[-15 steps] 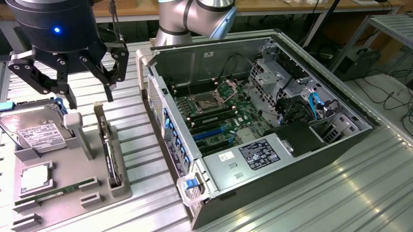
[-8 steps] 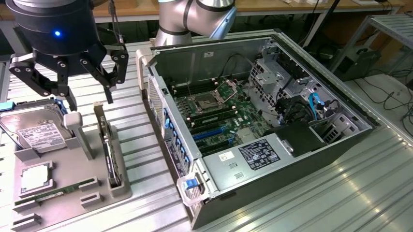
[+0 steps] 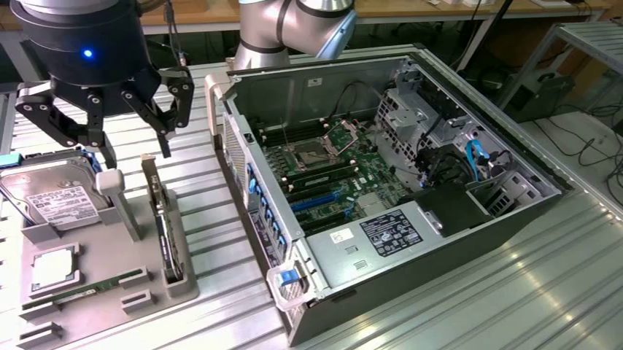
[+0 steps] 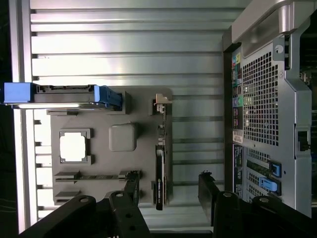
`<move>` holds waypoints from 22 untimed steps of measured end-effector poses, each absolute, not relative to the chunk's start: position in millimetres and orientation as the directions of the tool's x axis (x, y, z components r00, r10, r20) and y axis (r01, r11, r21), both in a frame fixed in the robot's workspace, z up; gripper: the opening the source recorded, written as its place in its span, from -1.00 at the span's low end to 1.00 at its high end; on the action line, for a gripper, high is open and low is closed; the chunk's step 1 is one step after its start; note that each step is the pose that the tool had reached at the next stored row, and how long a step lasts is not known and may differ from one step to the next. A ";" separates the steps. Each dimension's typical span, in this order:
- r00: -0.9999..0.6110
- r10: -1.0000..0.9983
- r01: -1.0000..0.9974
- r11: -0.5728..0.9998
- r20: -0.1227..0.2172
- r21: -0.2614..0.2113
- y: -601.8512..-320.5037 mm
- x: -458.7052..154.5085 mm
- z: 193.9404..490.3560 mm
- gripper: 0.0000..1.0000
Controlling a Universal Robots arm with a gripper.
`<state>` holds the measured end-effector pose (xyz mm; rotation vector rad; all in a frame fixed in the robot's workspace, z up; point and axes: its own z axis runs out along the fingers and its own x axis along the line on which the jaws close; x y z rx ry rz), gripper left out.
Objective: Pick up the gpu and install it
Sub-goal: 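Pick up the gpu and move the gpu toward the slot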
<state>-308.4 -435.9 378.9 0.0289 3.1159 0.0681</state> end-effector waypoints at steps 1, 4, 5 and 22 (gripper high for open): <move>-1.000 0.019 0.018 0.999 -0.024 0.044 -435.9 -308.4 378.2 0.20; -1.000 0.019 0.018 0.999 -0.024 0.044 -435.9 -308.4 377.3 0.20; -1.000 0.019 0.018 0.999 -0.025 0.044 -435.9 -308.4 376.9 0.20; -1.000 0.019 0.018 0.999 -0.024 0.044 -435.9 -308.4 369.8 0.20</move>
